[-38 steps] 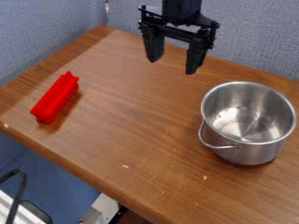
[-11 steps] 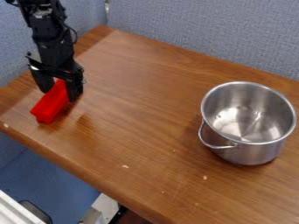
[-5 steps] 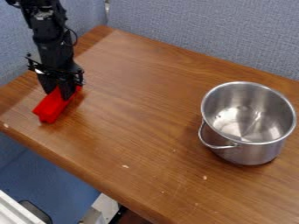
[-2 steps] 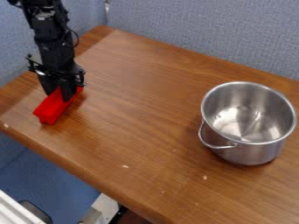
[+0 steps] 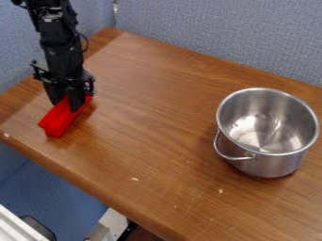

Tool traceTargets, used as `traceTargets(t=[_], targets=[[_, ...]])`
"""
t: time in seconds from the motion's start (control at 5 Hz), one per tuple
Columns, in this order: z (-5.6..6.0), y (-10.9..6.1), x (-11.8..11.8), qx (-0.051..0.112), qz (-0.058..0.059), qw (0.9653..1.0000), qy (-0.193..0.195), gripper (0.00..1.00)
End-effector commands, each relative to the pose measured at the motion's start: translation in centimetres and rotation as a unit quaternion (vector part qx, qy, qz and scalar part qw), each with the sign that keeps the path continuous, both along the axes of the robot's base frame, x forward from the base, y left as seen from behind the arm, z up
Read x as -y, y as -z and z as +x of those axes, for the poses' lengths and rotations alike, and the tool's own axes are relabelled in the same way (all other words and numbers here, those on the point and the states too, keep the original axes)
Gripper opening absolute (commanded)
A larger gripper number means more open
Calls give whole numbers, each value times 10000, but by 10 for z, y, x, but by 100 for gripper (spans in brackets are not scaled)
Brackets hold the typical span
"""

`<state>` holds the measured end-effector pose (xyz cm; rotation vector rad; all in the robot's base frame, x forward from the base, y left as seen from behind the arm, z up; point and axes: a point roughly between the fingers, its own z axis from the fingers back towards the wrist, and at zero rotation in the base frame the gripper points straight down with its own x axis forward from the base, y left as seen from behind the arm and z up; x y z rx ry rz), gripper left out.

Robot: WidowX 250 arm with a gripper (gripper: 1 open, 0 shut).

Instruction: Put the red object in the metal pot

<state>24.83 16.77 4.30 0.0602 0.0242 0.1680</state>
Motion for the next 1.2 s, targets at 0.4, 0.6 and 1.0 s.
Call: traceTargets(t=[0.4, 0.6, 1.0], targets=[[5, -25, 15, 116, 47, 9999, 38, 0], [7, -32, 21, 111, 36, 9999, 54, 0], [18, -52, 37, 228, -21, 9995, 201, 0]])
